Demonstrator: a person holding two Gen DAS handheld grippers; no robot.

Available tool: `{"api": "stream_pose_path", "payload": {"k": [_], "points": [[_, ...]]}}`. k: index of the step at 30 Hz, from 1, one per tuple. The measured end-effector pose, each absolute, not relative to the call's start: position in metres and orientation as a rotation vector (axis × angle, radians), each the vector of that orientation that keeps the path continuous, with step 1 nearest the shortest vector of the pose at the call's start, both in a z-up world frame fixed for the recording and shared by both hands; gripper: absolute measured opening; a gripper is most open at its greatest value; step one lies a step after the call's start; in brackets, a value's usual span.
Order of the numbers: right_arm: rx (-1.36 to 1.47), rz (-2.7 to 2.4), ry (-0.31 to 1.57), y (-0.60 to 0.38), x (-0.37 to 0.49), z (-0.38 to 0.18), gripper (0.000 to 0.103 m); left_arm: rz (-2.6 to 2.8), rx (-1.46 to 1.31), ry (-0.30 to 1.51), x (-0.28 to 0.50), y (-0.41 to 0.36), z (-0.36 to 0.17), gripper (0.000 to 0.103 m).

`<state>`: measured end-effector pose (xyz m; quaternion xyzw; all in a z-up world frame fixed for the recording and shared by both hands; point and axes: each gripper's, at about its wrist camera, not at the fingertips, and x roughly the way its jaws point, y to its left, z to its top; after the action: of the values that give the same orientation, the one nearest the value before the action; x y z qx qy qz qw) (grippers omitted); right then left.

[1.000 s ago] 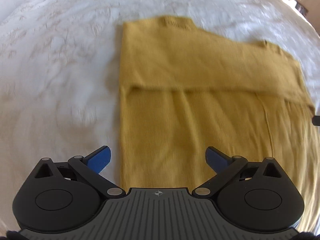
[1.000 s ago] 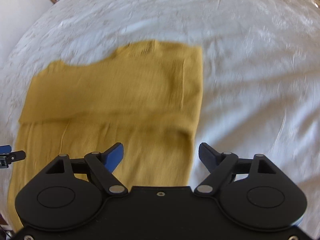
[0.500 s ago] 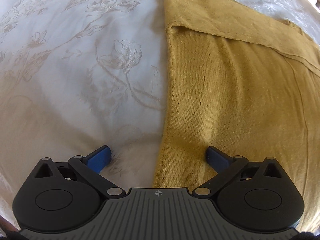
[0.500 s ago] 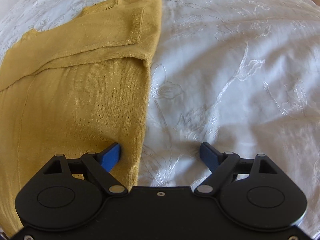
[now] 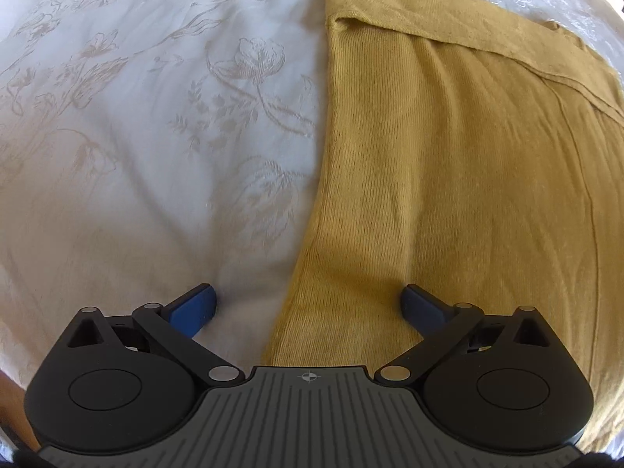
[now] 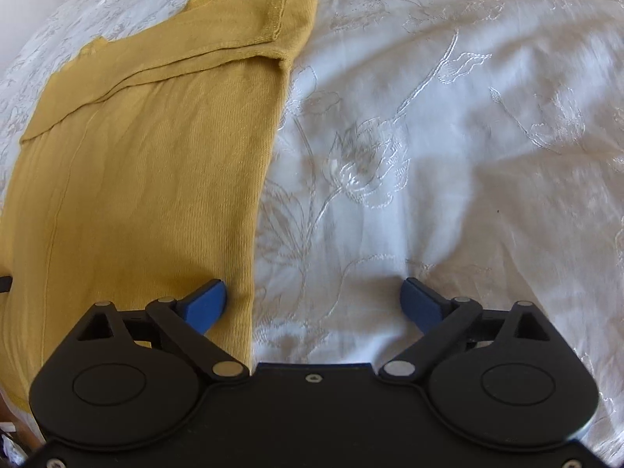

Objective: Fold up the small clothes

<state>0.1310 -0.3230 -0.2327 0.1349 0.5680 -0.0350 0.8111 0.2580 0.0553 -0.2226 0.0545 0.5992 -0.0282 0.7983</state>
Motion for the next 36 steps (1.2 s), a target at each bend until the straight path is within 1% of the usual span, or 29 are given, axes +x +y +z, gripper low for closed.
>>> {"api": "stream_pose_path", "payload": {"k": [6, 12, 17, 23, 28, 32, 36], "points": [[0.282, -0.03, 1.217, -0.315, 0.103, -0.232, 0.097, -0.075, 0.122, 1.297, 0.253, 0.055, -0.229, 0.103], [0.303, -0.038, 1.212, -0.297, 0.075, -0.226, 0.097, -0.125, 0.093, 1.285, 0.248, 0.071, -0.237, 0.103], [0.338, -0.067, 1.219, -0.282, 0.061, -0.225, 0.097, -0.192, 0.101, 1.242, 0.228, 0.083, -0.241, 0.103], [0.359, -0.119, 1.224, -0.275, 0.051, -0.224, 0.097, -0.217, 0.083, 1.264, 0.19, 0.101, -0.258, 0.103], [0.373, -0.15, 1.225, -0.271, 0.041, -0.221, 0.097, -0.241, 0.064, 1.239, 0.168, 0.111, -0.266, 0.103], [0.356, -0.143, 1.227, -0.263, 0.033, -0.217, 0.097, -0.256, 0.062, 1.228, 0.162, 0.114, -0.272, 0.103], [0.338, -0.114, 1.224, -0.256, 0.025, -0.218, 0.098, -0.271, 0.06, 1.226, 0.165, 0.11, -0.267, 0.103]]}}
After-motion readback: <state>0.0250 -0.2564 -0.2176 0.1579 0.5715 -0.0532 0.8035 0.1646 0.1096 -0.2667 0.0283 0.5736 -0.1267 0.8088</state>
